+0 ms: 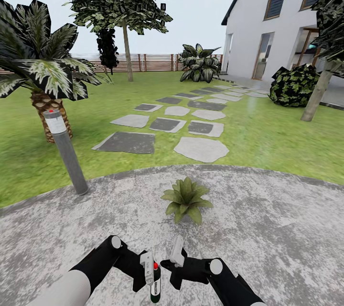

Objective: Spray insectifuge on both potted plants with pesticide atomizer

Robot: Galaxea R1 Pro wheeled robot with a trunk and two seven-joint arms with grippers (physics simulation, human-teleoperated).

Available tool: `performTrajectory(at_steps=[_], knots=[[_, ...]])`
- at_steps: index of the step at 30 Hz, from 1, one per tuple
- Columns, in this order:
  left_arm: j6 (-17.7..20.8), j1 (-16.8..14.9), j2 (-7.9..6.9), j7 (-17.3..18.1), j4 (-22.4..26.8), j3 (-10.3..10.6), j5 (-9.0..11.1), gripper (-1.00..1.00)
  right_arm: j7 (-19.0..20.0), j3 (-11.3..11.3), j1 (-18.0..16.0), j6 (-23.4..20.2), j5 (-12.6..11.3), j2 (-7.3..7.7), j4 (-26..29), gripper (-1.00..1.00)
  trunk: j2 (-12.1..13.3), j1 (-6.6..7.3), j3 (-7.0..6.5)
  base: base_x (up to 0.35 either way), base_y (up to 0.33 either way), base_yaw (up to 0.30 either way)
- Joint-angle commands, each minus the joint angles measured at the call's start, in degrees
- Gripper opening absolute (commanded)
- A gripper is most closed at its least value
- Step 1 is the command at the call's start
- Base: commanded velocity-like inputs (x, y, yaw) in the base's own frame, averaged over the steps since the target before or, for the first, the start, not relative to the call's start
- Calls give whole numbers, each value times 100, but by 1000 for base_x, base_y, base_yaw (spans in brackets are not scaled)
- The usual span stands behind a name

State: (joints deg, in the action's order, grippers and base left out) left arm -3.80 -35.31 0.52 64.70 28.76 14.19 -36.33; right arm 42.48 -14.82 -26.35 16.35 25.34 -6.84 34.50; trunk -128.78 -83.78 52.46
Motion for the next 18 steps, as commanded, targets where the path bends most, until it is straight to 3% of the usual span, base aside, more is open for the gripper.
performTrajectory(at_steps=[1, 18], knots=[[-42, -2, 1, 7, 6, -4, -37, -100, 0, 7, -2, 35, 58, -1, 4, -100, -2, 1, 5, 0, 0, 0], [-42, -2, 42, -1, 6, -12, -6, -100, 5, 6, -2, 35, 58, -1, 4, -100, -2, 1, 5, 0, 0, 0]])
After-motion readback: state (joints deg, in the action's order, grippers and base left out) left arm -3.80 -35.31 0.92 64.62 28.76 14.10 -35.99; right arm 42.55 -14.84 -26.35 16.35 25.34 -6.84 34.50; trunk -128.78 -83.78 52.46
